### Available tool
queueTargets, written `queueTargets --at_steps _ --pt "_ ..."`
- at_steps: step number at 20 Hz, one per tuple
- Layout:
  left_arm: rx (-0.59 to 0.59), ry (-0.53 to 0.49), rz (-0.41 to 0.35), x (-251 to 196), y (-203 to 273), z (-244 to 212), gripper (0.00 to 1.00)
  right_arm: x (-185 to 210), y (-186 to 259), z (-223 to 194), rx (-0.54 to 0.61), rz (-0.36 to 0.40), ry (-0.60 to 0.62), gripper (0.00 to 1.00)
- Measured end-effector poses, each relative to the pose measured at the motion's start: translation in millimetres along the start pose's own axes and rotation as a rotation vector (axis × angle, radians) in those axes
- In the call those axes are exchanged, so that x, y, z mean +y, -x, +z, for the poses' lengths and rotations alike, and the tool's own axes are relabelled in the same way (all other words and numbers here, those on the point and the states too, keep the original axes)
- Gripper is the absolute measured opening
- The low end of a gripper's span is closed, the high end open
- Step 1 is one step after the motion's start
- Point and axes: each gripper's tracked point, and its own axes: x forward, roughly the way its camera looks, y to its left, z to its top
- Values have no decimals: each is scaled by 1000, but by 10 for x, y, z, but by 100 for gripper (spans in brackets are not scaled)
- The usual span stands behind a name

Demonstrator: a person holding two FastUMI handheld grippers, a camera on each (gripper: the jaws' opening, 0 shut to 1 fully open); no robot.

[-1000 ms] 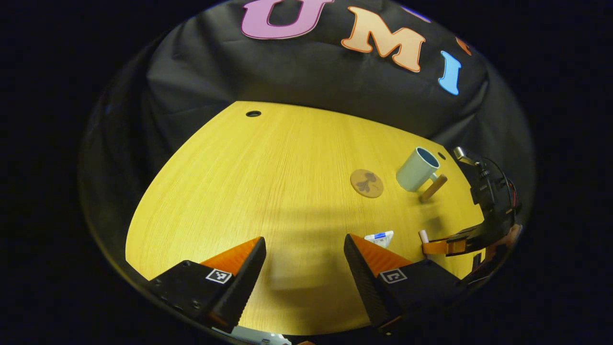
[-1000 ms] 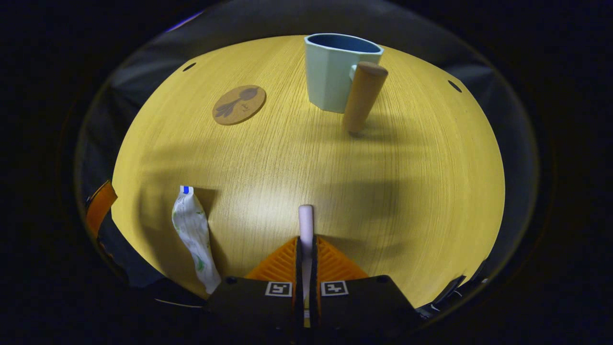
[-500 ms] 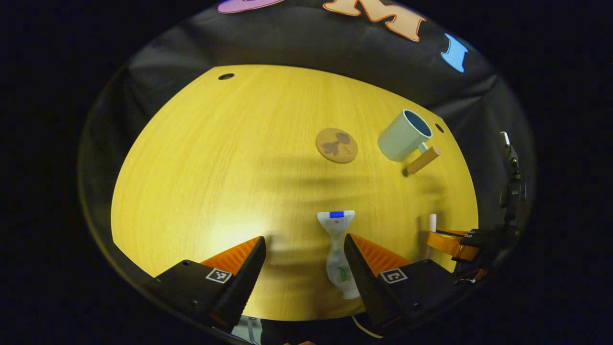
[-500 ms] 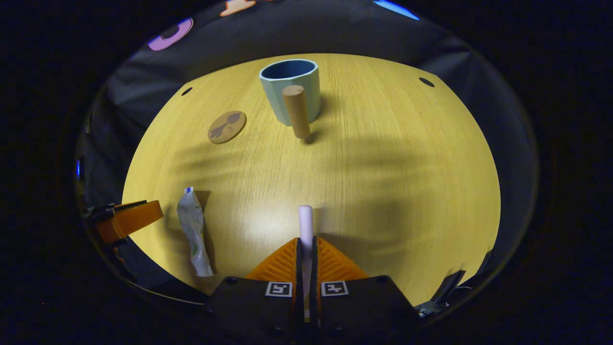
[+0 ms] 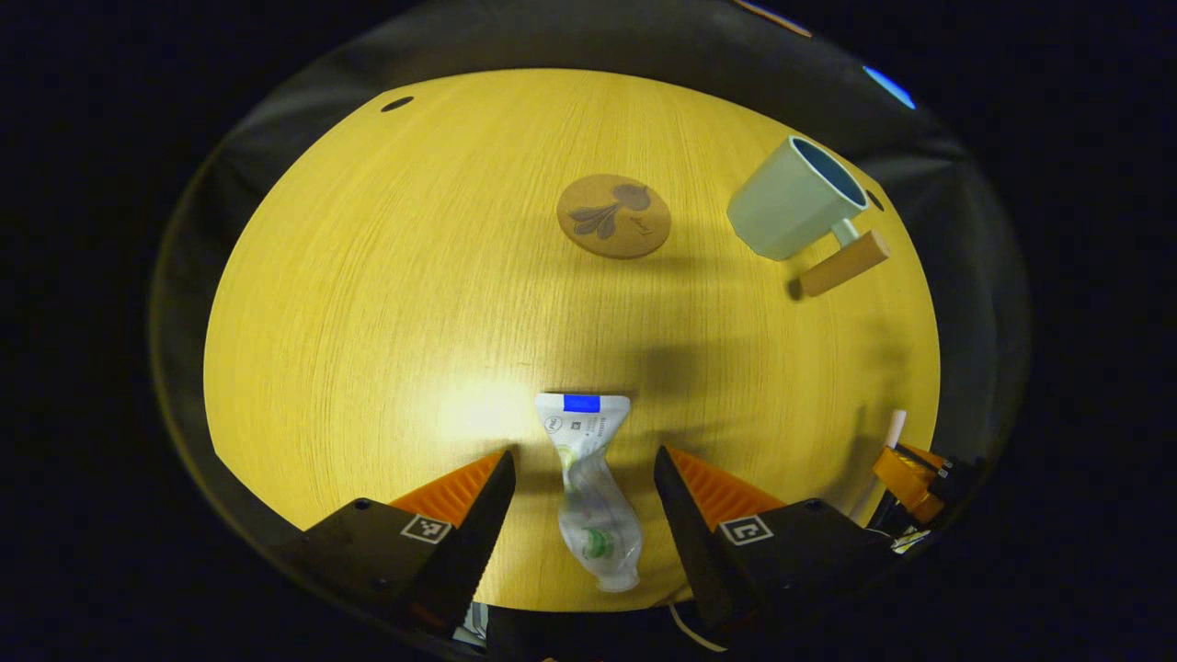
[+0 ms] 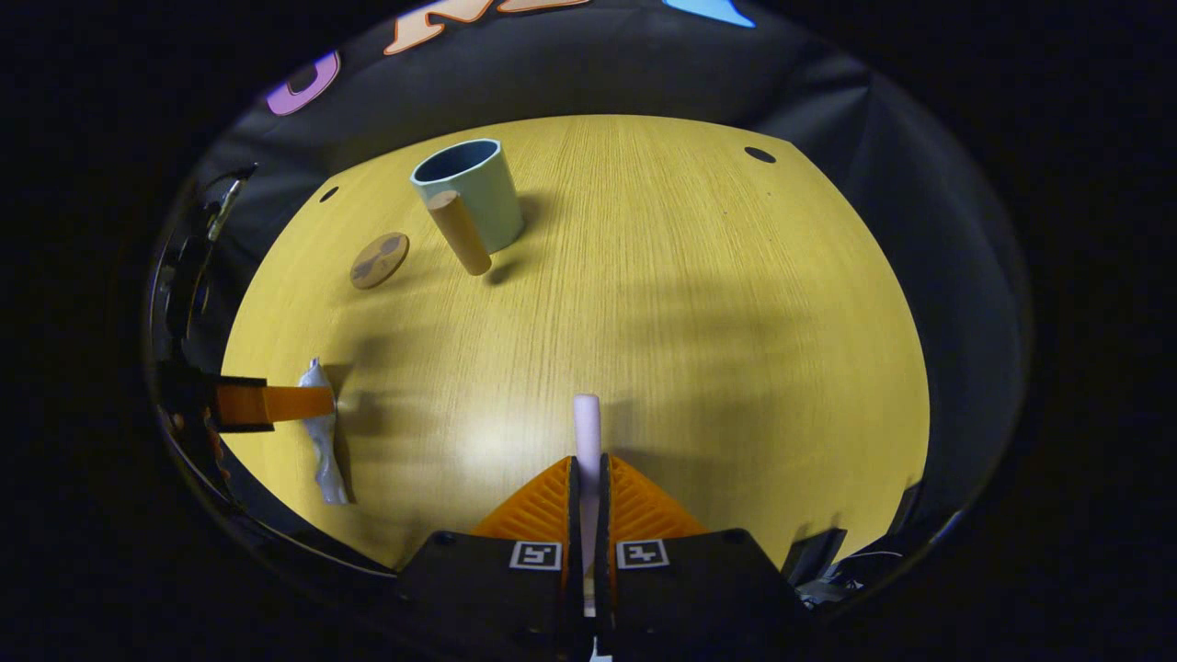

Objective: Put the toothbrush and toothpaste on the desktop into the cup, then pick up the cup and place it on the coaster on the desktop.

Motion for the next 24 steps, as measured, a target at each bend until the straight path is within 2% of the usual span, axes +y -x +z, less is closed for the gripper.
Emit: queueTargets --at_steps 1,2,3,4,5,6,7,8,13,15,19,22,24 --pt "3 4 2 -10 -21 9 86 -8 13 -4 5 11 -8 7" --pt "8 4 8 -8 -43 14 75 -18 19 7 2 21 -20 7" --pt "16 4 13 -10 -69 -3 73 -26 18 26 -2 27 -26 7" --pt "26 4 19 -3 -87 -13 66 -37 16 36 -5 28 -26 7" --pt "33 8 27 4 -116 -27 63 -43 23 49 -6 31 -26 7" --pt "46 10 54 40 -115 -39 52 -40 20 52 -7 35 -27 7" --pt "46 4 69 67 -135 -30 47 -42 18 64 -7 36 -27 7" --pt "37 2 72 56 -145 -1 38 -48 11 60 -7 37 -25 7" --pt "40 -14 90 30 -161 -1 20 -50 -9 86 -7 41 -19 7" --pt "30 -28 58 25 -129 15 14 -47 -5 112 -10 42 -21 8" --pt "25 -29 -71 9 -115 31 6 -79 -1 199 -32 27 -43 7" --pt "-43 -56 -115 -28 -23 127 4 -94 -6 352 -79 26 -96 7" --pt "-108 -57 -177 -113 157 254 3 -97 30 526 -134 28 -147 7"
